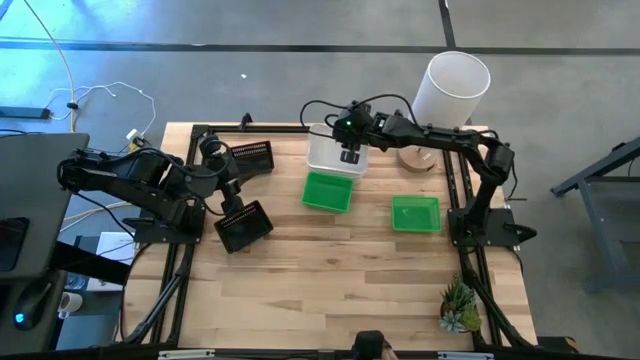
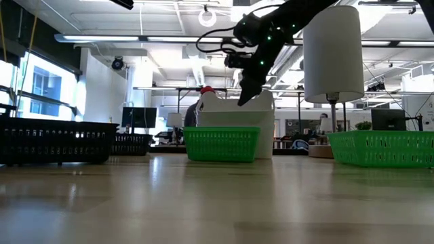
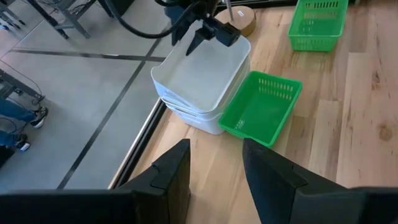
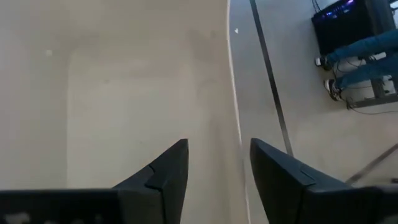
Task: Stack baskets by color
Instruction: Stack the bottom white bin on the white bins
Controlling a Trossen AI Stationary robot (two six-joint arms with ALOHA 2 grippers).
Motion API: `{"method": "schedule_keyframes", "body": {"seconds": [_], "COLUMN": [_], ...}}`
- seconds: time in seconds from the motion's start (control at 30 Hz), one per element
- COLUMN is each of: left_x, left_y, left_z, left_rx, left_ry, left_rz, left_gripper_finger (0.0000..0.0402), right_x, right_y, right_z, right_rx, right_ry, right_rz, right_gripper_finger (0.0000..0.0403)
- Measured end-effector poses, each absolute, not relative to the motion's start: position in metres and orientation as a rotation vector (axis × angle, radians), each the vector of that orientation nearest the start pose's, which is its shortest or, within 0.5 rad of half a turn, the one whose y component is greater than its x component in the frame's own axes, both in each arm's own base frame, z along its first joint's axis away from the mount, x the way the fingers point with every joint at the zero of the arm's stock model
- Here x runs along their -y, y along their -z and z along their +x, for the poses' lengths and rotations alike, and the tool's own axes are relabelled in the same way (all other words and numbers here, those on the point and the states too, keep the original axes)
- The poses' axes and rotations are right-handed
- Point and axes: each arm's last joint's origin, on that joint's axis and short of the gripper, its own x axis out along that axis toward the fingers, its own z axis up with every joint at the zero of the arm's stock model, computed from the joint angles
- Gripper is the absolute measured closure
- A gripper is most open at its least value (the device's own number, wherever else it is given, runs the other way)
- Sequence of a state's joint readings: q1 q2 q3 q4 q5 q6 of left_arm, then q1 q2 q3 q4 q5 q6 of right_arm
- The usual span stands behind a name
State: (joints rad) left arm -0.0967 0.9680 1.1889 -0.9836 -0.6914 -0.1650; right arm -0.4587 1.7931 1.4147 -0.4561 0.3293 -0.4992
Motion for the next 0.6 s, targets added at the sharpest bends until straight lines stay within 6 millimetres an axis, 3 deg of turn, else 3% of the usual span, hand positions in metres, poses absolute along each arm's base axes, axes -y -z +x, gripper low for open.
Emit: {"method": "schedule_keyframes", "body": {"seconds": [0.4, 0.6], "left_x": [-0.003, -0.003], "left_y": [-0.371, -0.371], "left_z": [0.162, 0.162], "left_rx": [-0.663, -0.663], "left_ry": [-0.620, -0.620], "left_rz": [0.144, 0.144], "left_gripper_finger": [0.0268, 0.0268], "right_x": [0.186, 0.193], "right_y": [-0.255, -0.263], "right_z": [0.344, 0.341], "right_rx": [-1.032, -1.039], "right_ry": [0.519, 0.512], "right_rz": [-0.381, -0.362], "right_gripper_finger": [0.0391, 0.0400]}}
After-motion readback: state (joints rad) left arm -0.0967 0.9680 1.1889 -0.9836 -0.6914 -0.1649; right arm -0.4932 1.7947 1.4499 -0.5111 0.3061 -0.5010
